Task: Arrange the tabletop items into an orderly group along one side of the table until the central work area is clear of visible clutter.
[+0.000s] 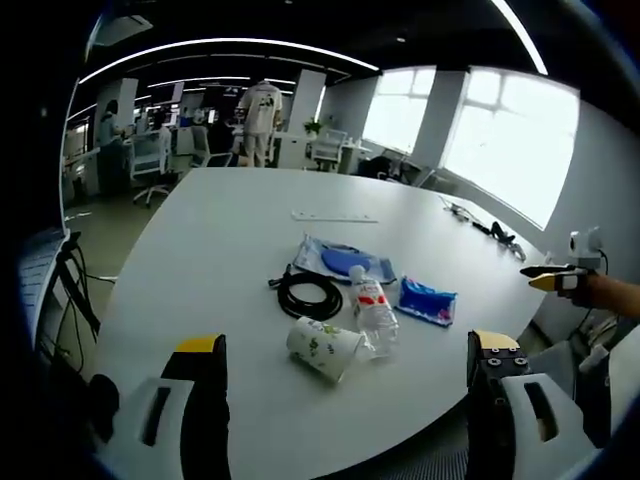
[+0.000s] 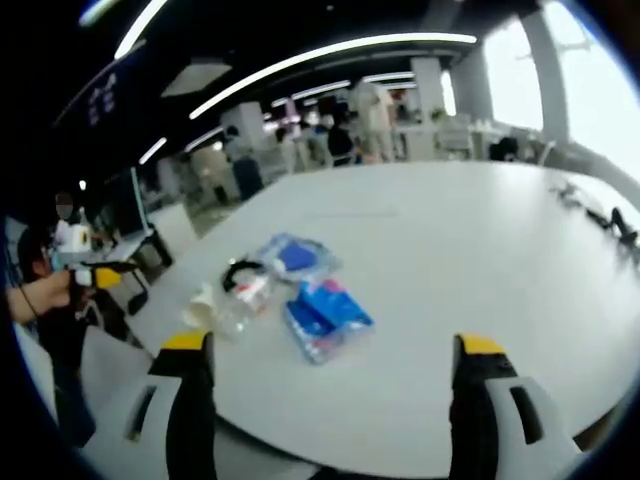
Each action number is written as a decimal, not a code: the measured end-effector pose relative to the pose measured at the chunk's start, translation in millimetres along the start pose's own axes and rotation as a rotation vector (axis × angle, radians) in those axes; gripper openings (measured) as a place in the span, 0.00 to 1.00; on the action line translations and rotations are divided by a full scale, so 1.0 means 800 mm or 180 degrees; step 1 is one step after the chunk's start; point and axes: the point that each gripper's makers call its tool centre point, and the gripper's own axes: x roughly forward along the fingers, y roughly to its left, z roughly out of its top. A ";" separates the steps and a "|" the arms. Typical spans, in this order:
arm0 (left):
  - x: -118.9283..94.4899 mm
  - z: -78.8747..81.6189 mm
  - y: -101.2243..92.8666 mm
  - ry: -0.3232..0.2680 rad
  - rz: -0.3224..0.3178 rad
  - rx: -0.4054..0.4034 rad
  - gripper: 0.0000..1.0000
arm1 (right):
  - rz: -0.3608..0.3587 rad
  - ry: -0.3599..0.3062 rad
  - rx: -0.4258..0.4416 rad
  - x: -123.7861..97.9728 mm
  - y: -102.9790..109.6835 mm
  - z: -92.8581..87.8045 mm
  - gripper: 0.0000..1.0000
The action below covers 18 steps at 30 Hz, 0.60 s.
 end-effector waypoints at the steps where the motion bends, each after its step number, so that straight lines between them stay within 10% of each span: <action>1: 0.000 0.000 0.001 -0.0002 0.0004 -0.0005 1.00 | -0.0001 0.0000 0.0001 0.000 0.000 0.000 0.96; 18: 0.000 -0.002 0.002 0.0009 0.0008 -0.0015 1.00 | 0.0000 0.0007 0.0050 0.000 0.001 -0.002 0.95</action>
